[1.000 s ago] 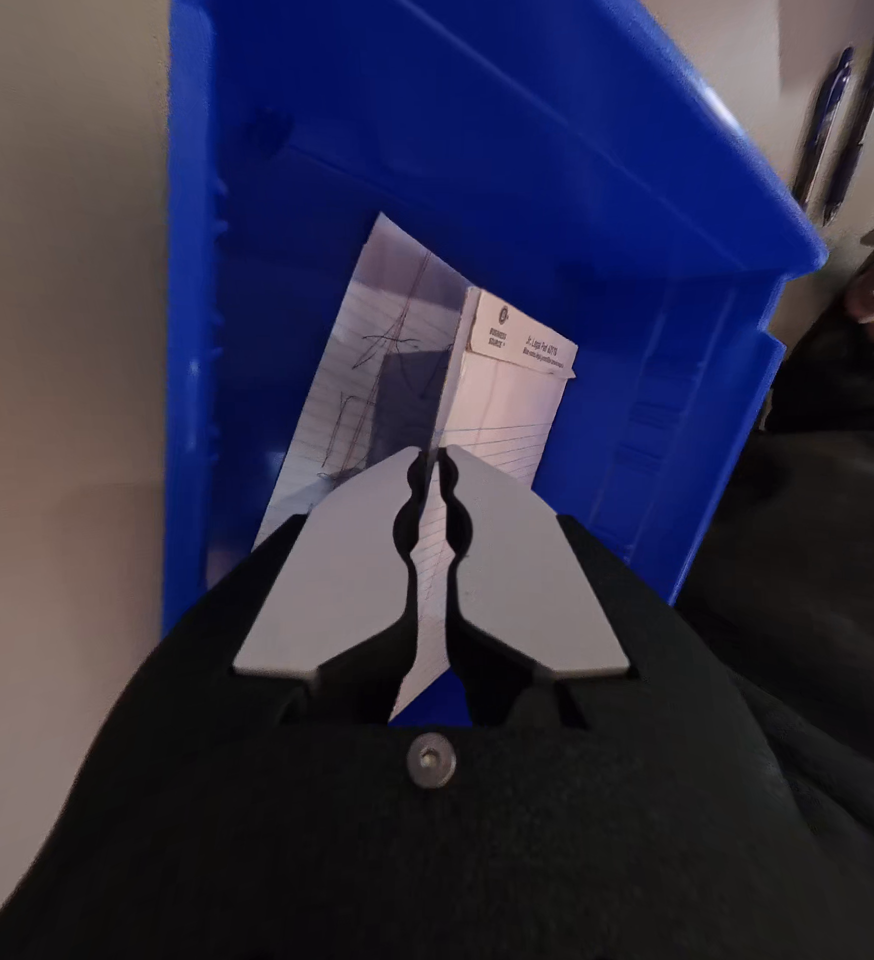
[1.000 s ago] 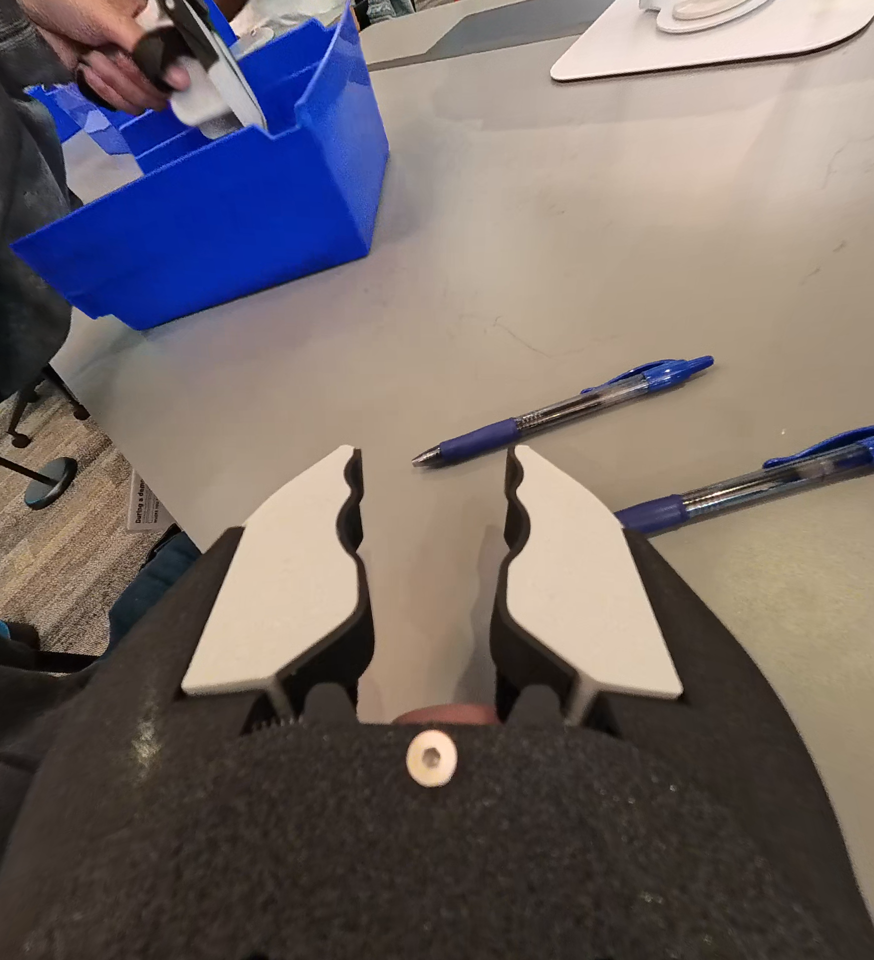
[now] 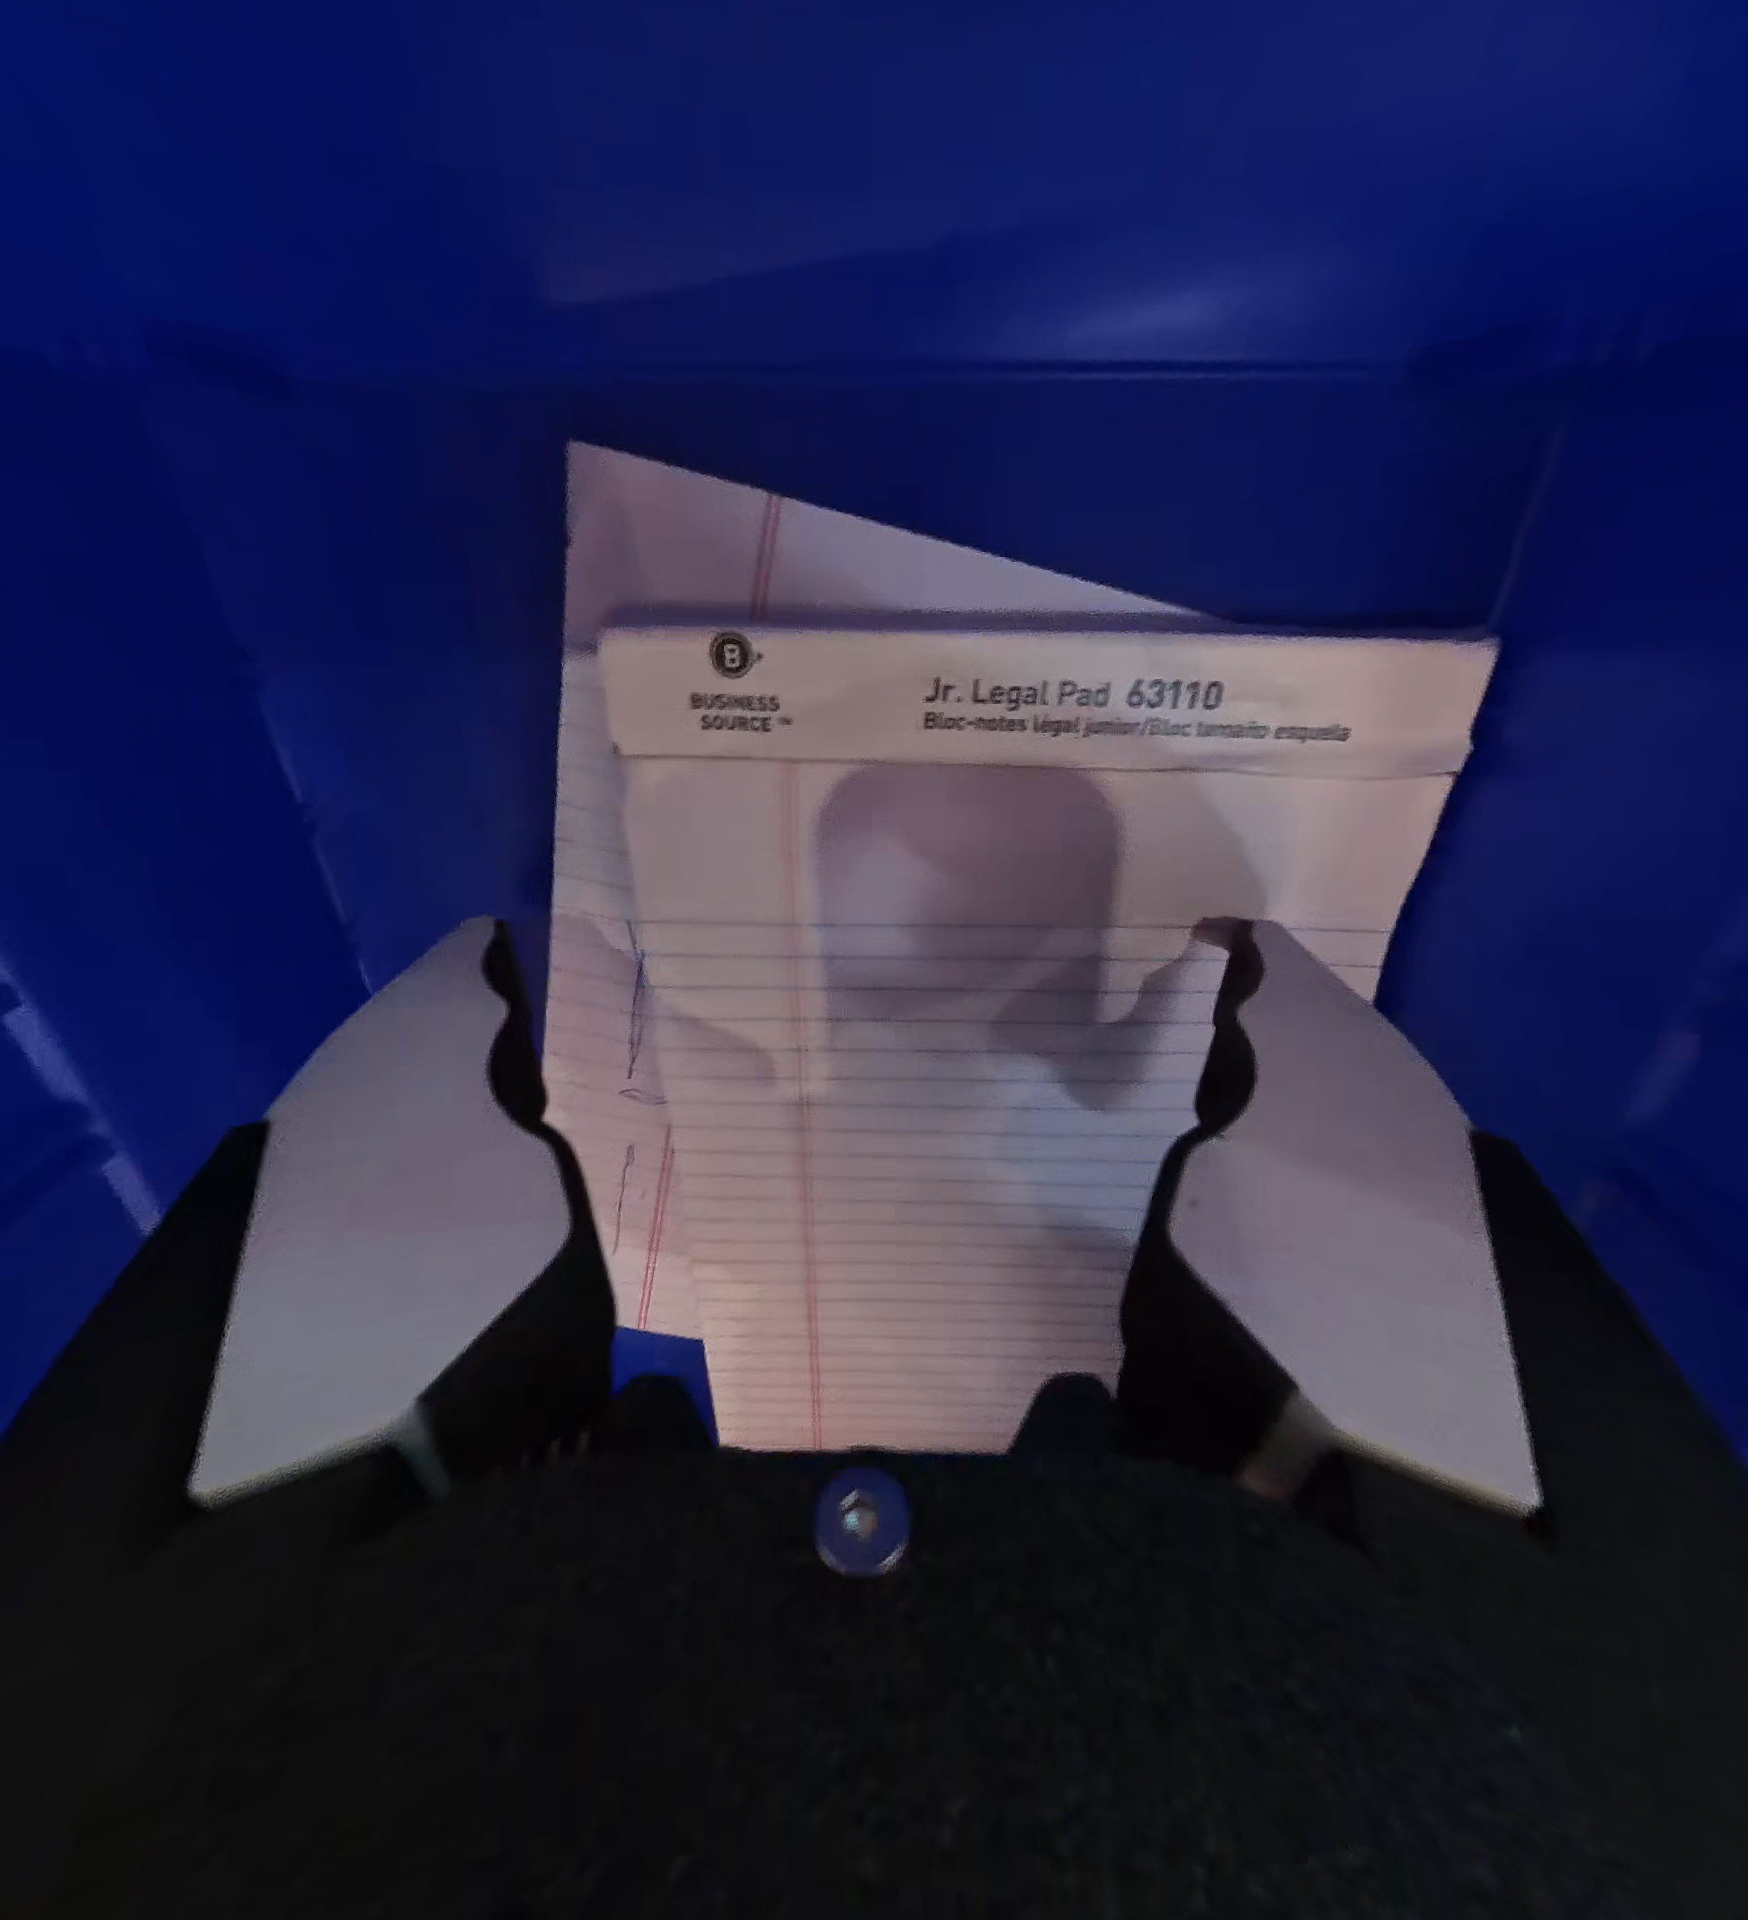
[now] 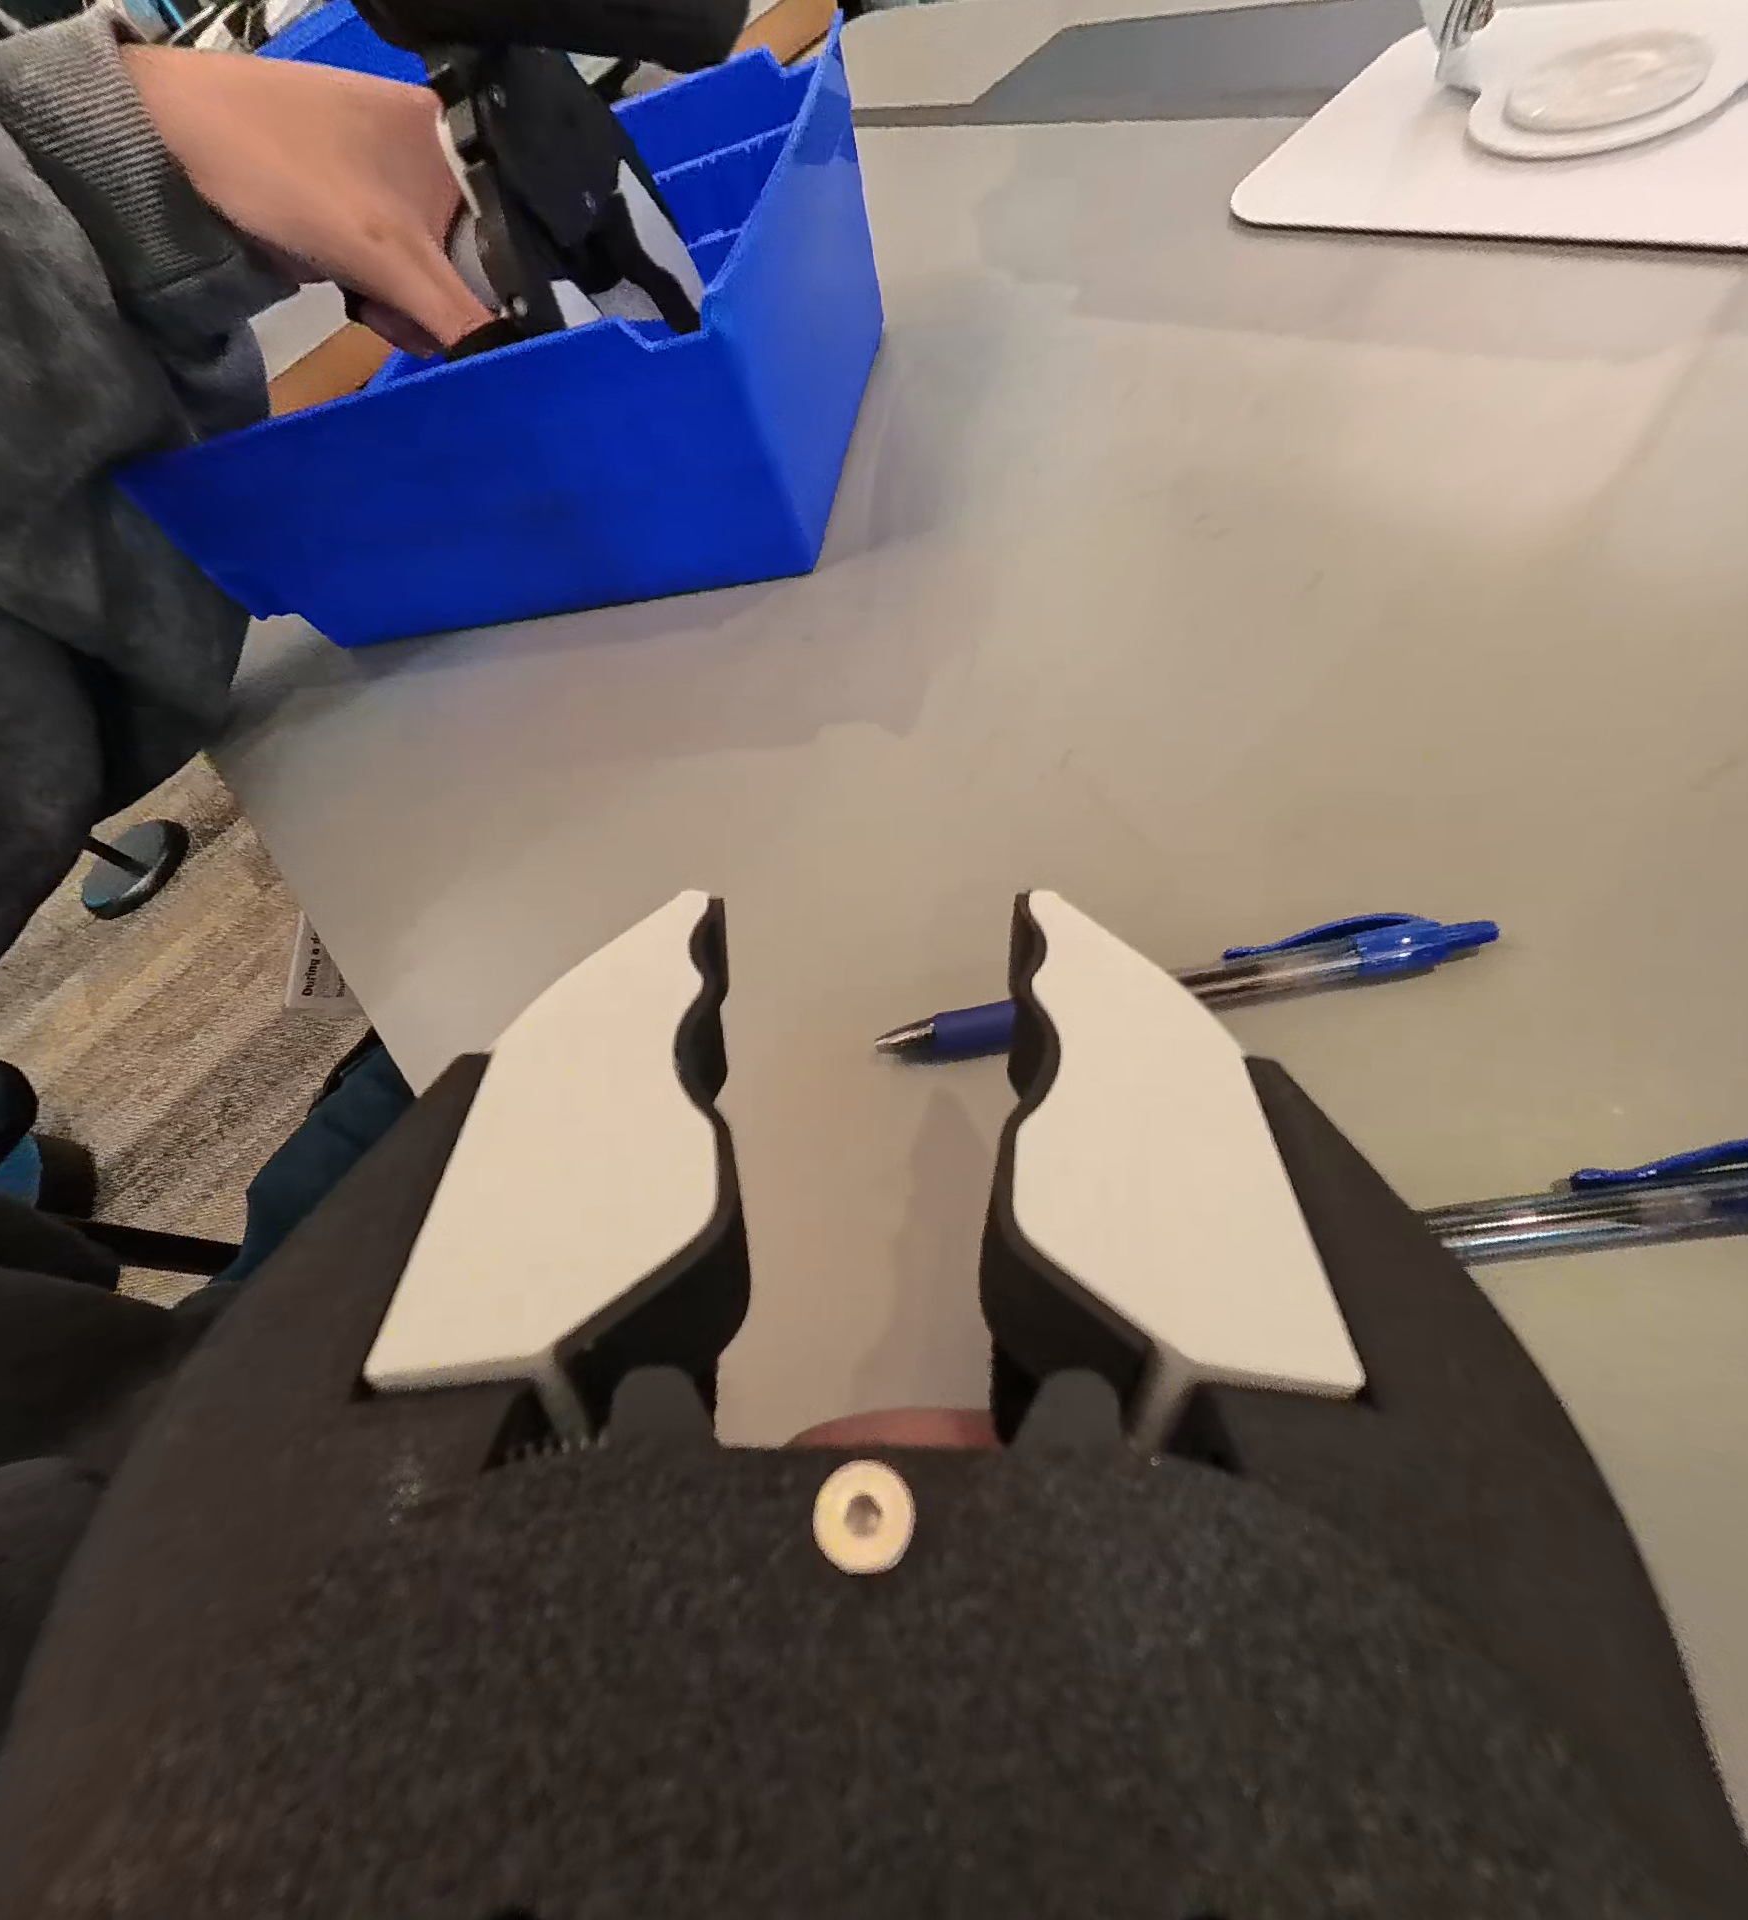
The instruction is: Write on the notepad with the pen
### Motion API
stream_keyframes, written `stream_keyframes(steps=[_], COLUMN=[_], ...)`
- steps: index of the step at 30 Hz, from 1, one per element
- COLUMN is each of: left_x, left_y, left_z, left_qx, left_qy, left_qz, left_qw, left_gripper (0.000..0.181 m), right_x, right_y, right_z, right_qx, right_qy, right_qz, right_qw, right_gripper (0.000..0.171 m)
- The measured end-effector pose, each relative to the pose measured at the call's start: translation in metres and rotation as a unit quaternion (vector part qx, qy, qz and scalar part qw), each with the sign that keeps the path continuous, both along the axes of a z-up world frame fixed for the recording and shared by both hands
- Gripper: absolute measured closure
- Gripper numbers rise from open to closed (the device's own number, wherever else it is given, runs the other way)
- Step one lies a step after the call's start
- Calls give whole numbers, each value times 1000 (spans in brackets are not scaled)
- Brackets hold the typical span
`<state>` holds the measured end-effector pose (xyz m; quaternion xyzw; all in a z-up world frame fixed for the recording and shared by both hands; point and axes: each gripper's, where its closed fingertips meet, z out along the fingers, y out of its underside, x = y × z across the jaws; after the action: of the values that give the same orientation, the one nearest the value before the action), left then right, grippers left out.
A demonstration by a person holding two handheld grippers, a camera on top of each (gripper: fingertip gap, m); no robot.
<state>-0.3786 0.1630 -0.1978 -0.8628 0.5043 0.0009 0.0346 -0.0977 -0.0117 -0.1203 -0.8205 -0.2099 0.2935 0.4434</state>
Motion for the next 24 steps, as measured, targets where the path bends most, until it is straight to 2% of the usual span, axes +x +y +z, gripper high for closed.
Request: stream_keyframes(steps=[3,9,13,16,19,20,21,22,24], left_x=[-5,-18,-34,-57,-76,-81,-86,-89,-93], left_y=[0,17,44,66,86,91,95,99,108], left_z=[-4,-3,1,4,4,5,10,19,54], left_qx=[-28,-14,15,40,55,59,64,74,111], left_qy=[-4,-18,-38,-26,-29,-29,-30,-39,-82], left_qz=[54,163,281,352,421,434,437,432,404], left_qw=[998,986,959,935,905,898,896,898,904], left_gripper=[55,60,78,79,73,74,85,88,87], right_x=[-1,-7,-10,-14,-20,-23,-25,-27,-26], right_y=[0,4,5,5,5,4,3,2,-1], right_z=[-3,-5,-5,-6,-7,-6,-5,-4,-1], right_qx=[-6,-7,-5,-7,-10,-11,-11,-8,2], right_qy=[3,1,-4,-2,1,2,1,-3,-14], right_qz=[1,13,19,25,33,38,43,47,52], right_qw=[1000,1000,1000,1000,999,999,999,999,999], right_gripper=[119,119,119,119,119,119,119,119,119])
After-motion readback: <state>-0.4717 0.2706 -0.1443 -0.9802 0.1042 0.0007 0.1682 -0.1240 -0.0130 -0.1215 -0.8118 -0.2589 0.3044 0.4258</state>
